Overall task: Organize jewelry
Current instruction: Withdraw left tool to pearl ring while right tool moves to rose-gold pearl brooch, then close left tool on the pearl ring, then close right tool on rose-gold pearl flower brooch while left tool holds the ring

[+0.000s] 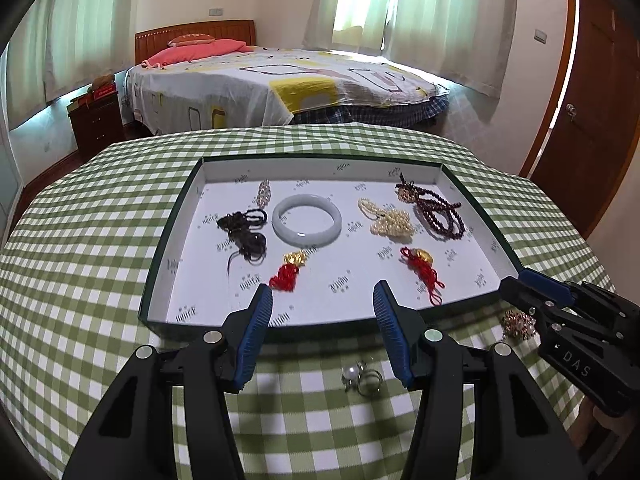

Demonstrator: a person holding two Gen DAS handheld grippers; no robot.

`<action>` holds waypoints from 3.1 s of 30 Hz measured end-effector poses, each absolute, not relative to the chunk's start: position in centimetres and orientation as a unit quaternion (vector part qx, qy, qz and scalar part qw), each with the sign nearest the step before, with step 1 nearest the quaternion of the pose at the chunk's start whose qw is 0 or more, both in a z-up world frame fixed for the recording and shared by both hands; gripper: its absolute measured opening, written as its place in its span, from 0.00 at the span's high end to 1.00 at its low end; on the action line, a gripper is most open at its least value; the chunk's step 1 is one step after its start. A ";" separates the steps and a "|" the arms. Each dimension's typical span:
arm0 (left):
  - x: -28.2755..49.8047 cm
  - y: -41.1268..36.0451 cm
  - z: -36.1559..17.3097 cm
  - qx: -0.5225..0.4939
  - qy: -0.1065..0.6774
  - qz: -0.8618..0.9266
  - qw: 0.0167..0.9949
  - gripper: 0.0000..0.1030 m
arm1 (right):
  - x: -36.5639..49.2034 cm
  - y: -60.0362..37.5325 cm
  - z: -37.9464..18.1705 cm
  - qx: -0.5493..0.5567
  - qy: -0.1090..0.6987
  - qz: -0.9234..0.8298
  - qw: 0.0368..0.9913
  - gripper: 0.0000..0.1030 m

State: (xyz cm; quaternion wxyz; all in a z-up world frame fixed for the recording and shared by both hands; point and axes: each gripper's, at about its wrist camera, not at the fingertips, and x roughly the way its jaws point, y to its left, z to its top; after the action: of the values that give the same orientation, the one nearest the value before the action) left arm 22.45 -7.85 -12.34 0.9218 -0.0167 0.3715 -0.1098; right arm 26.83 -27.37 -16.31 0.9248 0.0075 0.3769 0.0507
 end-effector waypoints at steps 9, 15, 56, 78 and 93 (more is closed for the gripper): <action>21.1 -8.0 -13.2 -0.012 0.379 -0.106 0.919 0.49 | 25.0 -28.9 -17.2 0.017 0.384 0.031 0.923 0.62; 20.5 -8.1 -14.3 -0.011 0.391 -0.103 0.914 0.49 | 24.4 -29.7 -18.1 0.023 0.393 0.021 0.919 0.61; 20.5 -9.5 -16.4 0.009 0.410 -0.120 0.904 0.85 | 23.8 -30.8 -19.3 0.046 0.406 0.006 0.913 0.61; 20.3 -8.1 -15.8 0.003 0.403 -0.124 0.907 0.86 | 24.1 -30.7 -19.5 0.044 0.405 0.005 0.913 0.61; 20.4 -7.3 -15.3 -0.002 0.397 -0.116 0.910 0.86 | 25.0 -30.7 -19.7 0.042 0.403 -0.001 0.914 0.53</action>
State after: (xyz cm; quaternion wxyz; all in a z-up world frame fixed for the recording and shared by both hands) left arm 20.37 -7.32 -15.25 0.9104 -0.0018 0.3972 -0.1159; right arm 24.98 -30.66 -19.67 0.9142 0.0424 0.4031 -0.0006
